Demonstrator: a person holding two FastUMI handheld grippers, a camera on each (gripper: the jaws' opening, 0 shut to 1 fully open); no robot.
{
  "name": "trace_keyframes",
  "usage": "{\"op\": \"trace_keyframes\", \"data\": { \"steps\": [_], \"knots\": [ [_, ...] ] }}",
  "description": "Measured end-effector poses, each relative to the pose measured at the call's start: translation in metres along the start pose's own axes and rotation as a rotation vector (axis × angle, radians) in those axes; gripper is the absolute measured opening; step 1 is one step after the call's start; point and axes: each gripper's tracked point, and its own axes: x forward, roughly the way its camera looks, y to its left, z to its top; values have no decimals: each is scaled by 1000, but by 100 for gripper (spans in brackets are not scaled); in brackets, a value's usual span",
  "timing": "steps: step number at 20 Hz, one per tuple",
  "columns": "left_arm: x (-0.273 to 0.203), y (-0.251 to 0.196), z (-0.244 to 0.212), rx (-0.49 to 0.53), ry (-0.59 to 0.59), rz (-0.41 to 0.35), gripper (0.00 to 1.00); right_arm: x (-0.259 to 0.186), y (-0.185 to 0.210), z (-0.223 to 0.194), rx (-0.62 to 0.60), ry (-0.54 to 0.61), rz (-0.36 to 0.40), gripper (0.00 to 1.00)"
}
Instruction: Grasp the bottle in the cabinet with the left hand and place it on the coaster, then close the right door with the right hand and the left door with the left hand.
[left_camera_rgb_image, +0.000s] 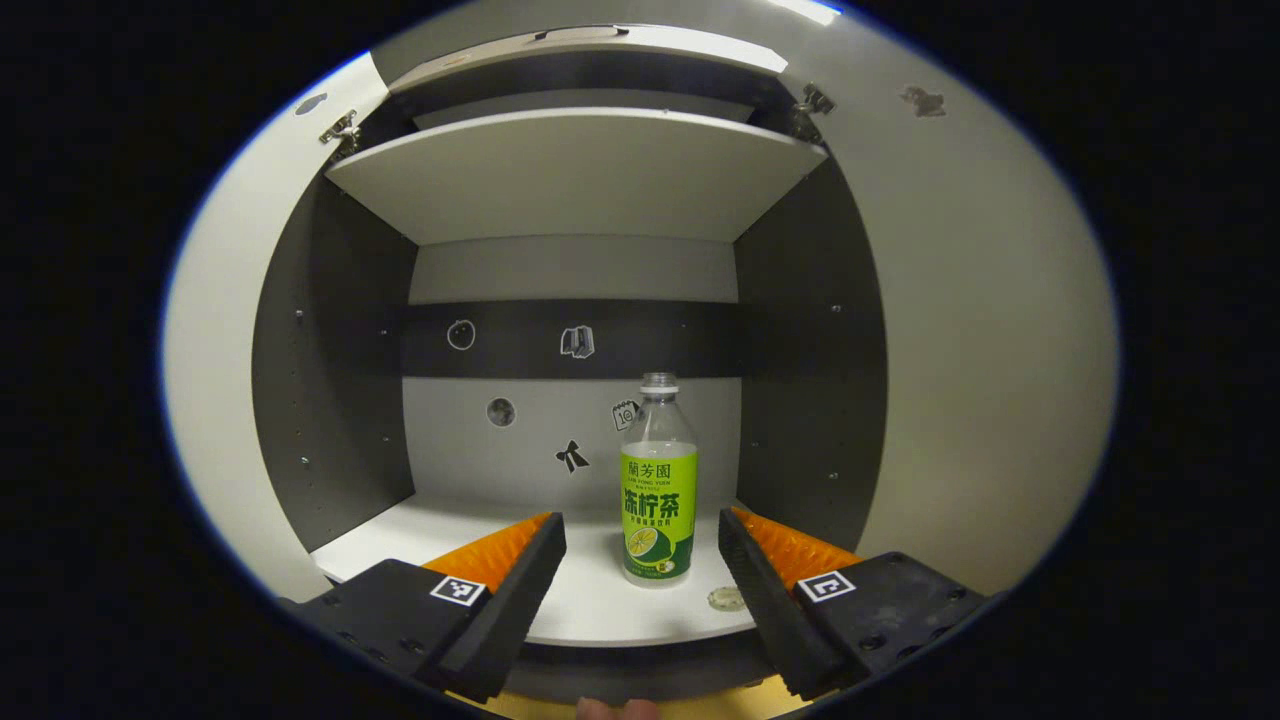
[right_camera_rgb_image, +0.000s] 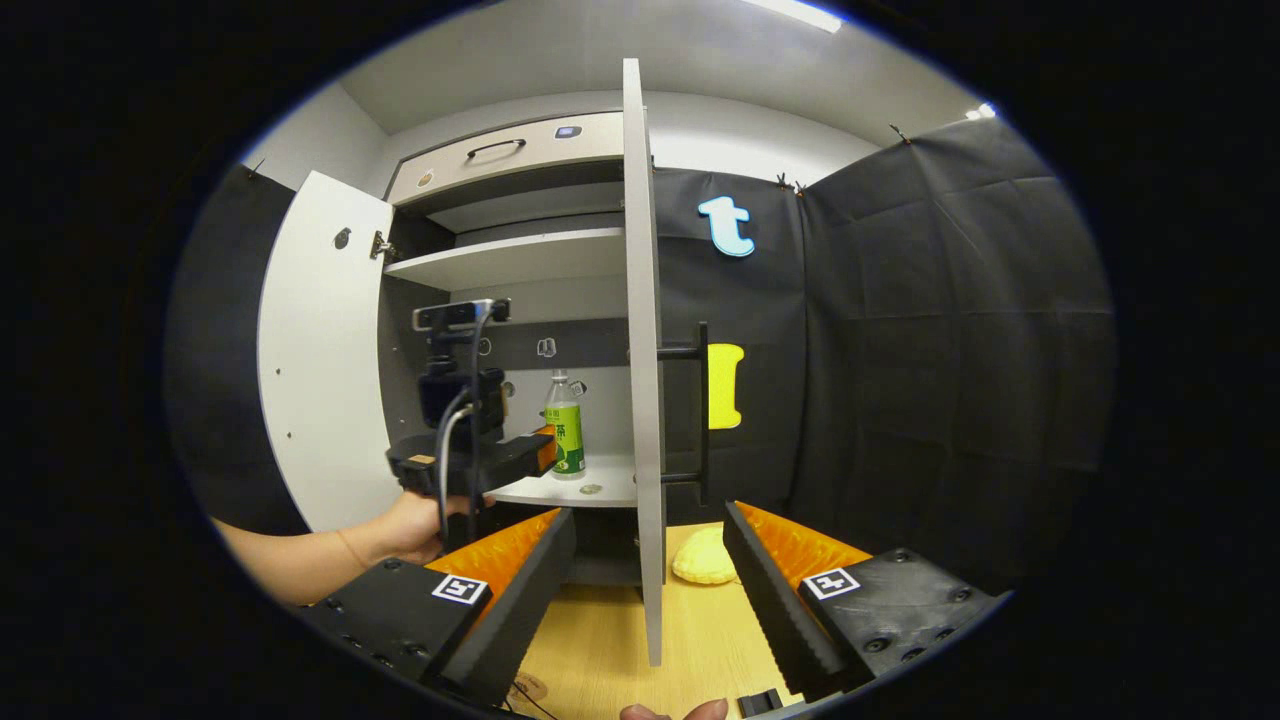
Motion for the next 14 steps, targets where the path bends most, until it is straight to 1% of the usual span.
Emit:
{"op": "trace_keyframes", "data": {
  "steps": [3, 5, 6, 7, 8, 10, 14],
  "knots": [
    [33, 0, -5, -36, 15, 2, 98, 1, 6, 0, -7, -2, 44, 98],
    [50, -2, -6, -41, 16, -6, 98, 3, 6, 0, -7, -5, 60, 99],
    [58, -2, -6, -31, 18, -7, 98, 4, 6, 2, -13, -10, 62, 98],
    [64, -3, -5, -18, 17, -9, 98, 6, 4, 2, -19, -15, 60, 94],
    [70, -5, -5, -4, 13, -12, 98, 7, 3, 3, -24, -18, 59, 98],
    [81, -8, -2, 14, 2, -17, 98, 9, 0, 2, -23, -16, 52, 98],
    [97, -15, -3, 2, 9, -39, 97, 12, -7, 1, -18, -12, 30, 98]
  ]
}}
